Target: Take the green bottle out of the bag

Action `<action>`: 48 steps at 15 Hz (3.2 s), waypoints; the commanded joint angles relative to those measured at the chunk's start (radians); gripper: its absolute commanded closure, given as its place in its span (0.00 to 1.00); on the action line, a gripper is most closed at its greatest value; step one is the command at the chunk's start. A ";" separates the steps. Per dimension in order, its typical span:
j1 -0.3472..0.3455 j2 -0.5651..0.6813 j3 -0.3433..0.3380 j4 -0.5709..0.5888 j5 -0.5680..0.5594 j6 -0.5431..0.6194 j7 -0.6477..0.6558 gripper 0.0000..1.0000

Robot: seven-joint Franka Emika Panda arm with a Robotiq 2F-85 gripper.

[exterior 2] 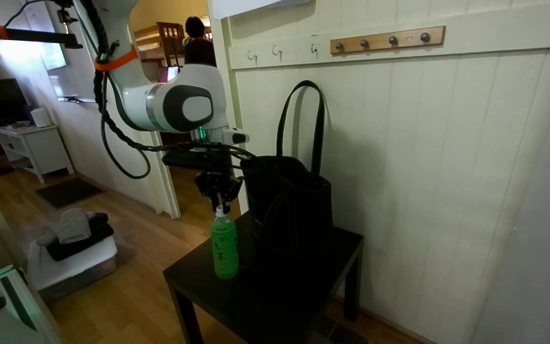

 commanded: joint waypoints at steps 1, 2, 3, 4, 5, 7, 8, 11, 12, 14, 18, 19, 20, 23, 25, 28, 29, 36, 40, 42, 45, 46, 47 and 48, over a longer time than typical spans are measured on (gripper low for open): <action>0.040 0.046 -0.087 -0.002 -0.121 0.044 0.108 0.92; 0.050 0.058 -0.110 0.000 -0.148 0.055 0.133 0.92; 0.056 0.073 -0.128 0.002 -0.166 0.075 0.152 0.92; 0.061 0.083 -0.140 0.002 -0.175 0.087 0.165 0.92; 0.069 0.099 -0.156 0.001 -0.181 0.119 0.184 0.92; 0.079 0.130 -0.172 0.000 -0.171 0.187 0.202 0.92; 0.086 0.147 -0.180 0.003 -0.162 0.217 0.206 0.92; 0.068 0.200 -0.158 0.006 -0.113 0.312 0.192 0.92; 0.065 0.216 -0.152 0.008 -0.099 0.337 0.188 0.92; 0.046 0.251 -0.128 0.011 -0.067 0.391 0.180 0.92; -0.019 0.300 -0.055 0.019 -0.021 0.454 0.167 0.92; -0.036 0.313 -0.039 0.025 -0.015 0.459 0.166 0.92; -0.054 0.319 -0.023 0.028 -0.010 0.457 0.164 0.92; -0.085 0.340 0.001 0.045 -0.002 0.447 0.163 0.92; -0.098 0.352 0.010 0.057 -0.001 0.436 0.161 0.92; -0.105 0.368 0.013 0.073 0.000 0.427 0.161 0.92; -0.105 0.374 0.012 0.080 0.001 0.422 0.161 0.92; -0.106 0.406 0.015 0.123 -0.003 0.397 0.155 0.92; -0.105 0.420 0.017 0.140 -0.003 0.386 0.153 0.42; -0.105 0.423 0.018 0.146 -0.003 0.381 0.153 0.39; -0.102 0.422 0.017 0.148 -0.003 0.381 0.152 0.17; -0.101 0.423 0.016 0.150 -0.003 0.381 0.152 0.08; -0.100 0.423 0.015 0.151 -0.003 0.381 0.152 0.02; -0.100 0.423 0.016 0.151 -0.002 0.380 0.152 0.00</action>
